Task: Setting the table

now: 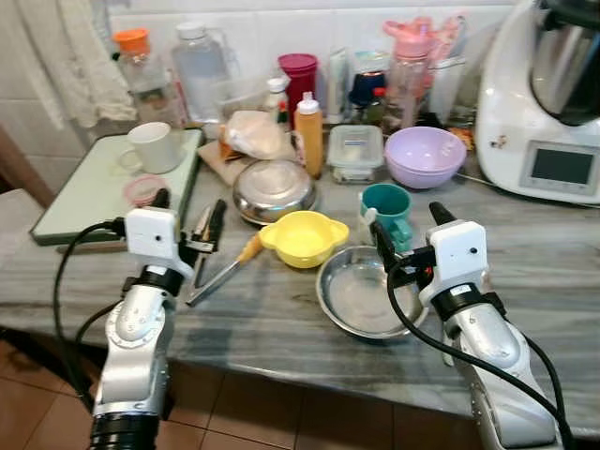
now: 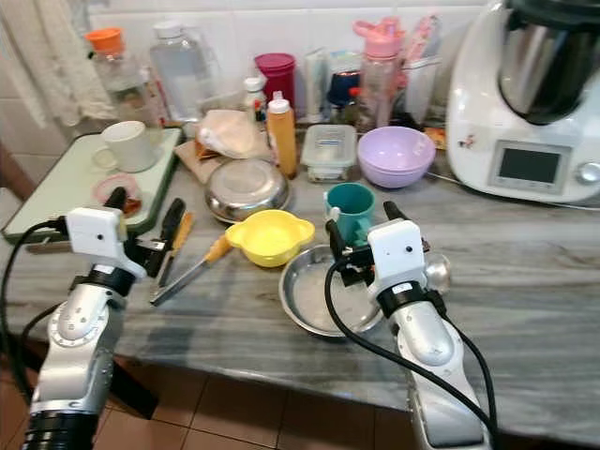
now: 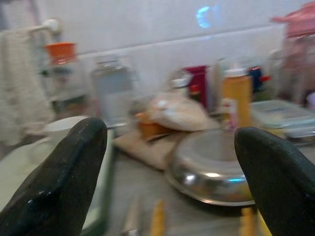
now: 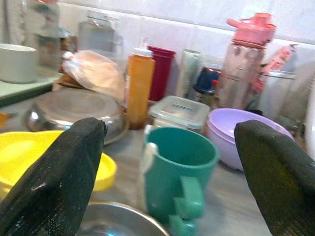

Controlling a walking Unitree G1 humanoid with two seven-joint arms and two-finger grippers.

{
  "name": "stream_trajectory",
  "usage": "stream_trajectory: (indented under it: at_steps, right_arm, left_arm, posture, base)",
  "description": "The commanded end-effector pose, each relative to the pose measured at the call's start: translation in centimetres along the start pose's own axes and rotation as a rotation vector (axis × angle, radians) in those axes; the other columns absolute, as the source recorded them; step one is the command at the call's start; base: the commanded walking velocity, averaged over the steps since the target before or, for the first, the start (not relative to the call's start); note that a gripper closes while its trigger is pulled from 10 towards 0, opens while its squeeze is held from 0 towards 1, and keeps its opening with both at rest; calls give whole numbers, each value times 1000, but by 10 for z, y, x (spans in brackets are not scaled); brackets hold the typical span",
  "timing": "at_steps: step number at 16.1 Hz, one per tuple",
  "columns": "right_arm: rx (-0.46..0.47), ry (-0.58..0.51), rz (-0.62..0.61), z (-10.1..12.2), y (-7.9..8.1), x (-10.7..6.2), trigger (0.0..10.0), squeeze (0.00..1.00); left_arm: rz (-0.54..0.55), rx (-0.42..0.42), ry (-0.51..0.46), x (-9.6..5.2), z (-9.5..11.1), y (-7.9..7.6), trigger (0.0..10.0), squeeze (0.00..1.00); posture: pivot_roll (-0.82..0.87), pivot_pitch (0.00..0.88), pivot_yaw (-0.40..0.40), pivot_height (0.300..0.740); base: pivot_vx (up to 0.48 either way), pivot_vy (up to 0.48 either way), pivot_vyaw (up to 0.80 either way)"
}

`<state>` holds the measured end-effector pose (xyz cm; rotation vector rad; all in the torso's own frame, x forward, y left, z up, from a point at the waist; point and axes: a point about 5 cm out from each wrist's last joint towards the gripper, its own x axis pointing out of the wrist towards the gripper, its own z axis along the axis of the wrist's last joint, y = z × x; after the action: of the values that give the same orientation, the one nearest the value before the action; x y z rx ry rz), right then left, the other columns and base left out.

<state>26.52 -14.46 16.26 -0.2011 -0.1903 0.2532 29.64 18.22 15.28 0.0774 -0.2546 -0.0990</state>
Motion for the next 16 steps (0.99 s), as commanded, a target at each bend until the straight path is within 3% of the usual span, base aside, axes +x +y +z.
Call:
stream_trajectory:
  at_steps: [1,2,4,7,8,10,13,14,15,16]
  right_arm:
    - [1,-21,10,6,3,0,10000,1000]
    - [-7,-22,18,6,6,1,10000,1000]
    - [-12,-23,25,6,8,2,10000,1000]
    - [-31,-24,53,6,13,3,10000,1000]
    - [-41,-22,65,6,14,3,10000,808]
    - [-45,-24,71,6,15,3,10000,627]
    - [-62,-34,91,7,17,6,10000,576]
    - [-66,-35,105,7,19,6,10000,153]
    - [-66,-37,124,7,22,7,10000,0]
    - [-61,-40,136,7,24,6,10000,0]
  left_arm:
    - [61,67,20,-1,8,10,10000,0]
    - [115,129,61,-8,1,17,10000,0]
    - [154,176,117,-20,-14,23,10000,0]
    - [208,191,155,-29,-22,28,10000,0]
    - [219,206,161,-30,-22,27,10000,0]
    - [231,219,165,-30,-22,27,10000,0]
    - [313,282,127,-30,-12,35,10000,0]
    - [321,268,124,-28,-11,34,10000,0]
    - [317,263,130,-27,-13,32,10000,0]
    - [312,264,136,-27,-15,30,10000,0]
  posture:
    - [-93,0,79,740]
    - [-91,0,80,740]
    - [-89,0,82,740]
    - [-84,0,81,740]
    - [-83,0,79,740]
    - [-83,0,79,740]
    - [-86,0,78,740]
    - [-80,0,75,740]
    - [-78,0,74,740]
    - [-78,0,74,740]
  base:
    - [0,0,800]
    - [0,0,800]
    - [0,0,800]
    - [0,0,800]
    - [0,0,800]
    - [0,0,800]
    - [0,0,800]
    - [0,0,800]
    - [0,0,800]
    - [0,0,800]
